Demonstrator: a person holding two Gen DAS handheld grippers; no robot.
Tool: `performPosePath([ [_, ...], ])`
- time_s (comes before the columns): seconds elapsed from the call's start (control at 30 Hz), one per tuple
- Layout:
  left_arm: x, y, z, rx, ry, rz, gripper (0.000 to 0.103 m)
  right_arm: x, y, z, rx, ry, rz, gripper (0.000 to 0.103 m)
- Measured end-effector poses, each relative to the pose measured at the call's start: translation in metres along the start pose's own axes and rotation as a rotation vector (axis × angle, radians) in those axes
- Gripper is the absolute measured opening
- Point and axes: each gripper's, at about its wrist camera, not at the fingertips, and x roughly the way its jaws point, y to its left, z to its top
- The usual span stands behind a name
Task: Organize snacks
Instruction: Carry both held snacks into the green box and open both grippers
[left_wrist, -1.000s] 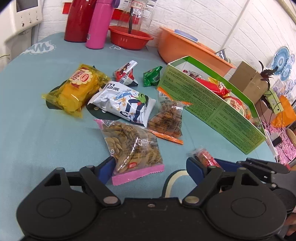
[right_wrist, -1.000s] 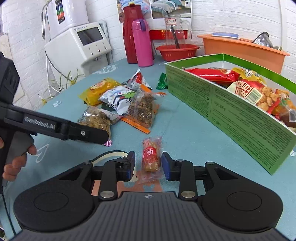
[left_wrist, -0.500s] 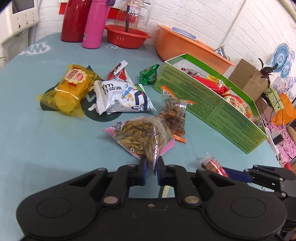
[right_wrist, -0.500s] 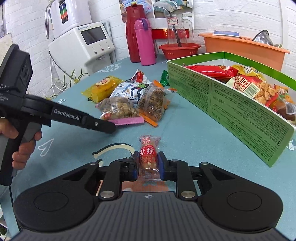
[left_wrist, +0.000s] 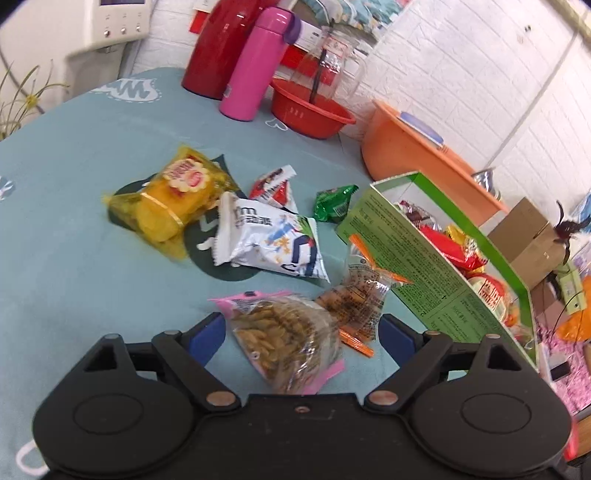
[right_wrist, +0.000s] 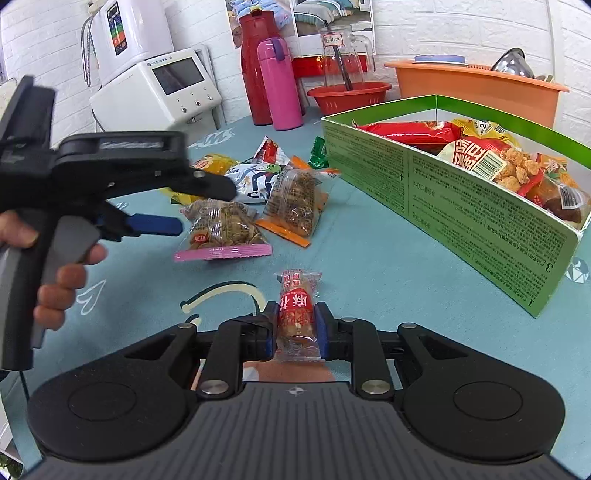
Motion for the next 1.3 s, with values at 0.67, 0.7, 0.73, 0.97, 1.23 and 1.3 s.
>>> performPosePath([
  [0.67, -0.006, -0.013, -0.01, 0.174, 0.1, -0.151, 0.094, -0.011, -0.006, 0.002, -0.002, -0.031, -0.001, 0.037],
  [0.7, -0.008, -0.015, -0.008, 0.171, 0.102, -0.175, 0.094, -0.015, -0.007, 0.004, -0.003, -0.049, -0.004, 0.036],
  [0.73, -0.012, -0.019, -0.006, 0.164, 0.099, -0.201, 0.094, -0.02, -0.007, 0.006, -0.002, -0.069, -0.005, 0.036],
  [0.97, -0.03, -0.057, 0.03, 0.154, -0.007, -0.307, 0.094, -0.055, -0.021, 0.032, 0.002, -0.233, -0.061, 0.037],
  [1.23, -0.002, -0.1, 0.071, 0.133, -0.1, -0.353, 0.094, -0.068, -0.07, 0.06, 0.078, -0.353, -0.222, 0.037],
  [1.3, 0.013, -0.108, 0.079, 0.116, -0.108, -0.348, 0.094, -0.068, -0.082, 0.062, 0.099, -0.37, -0.255, 0.037],
])
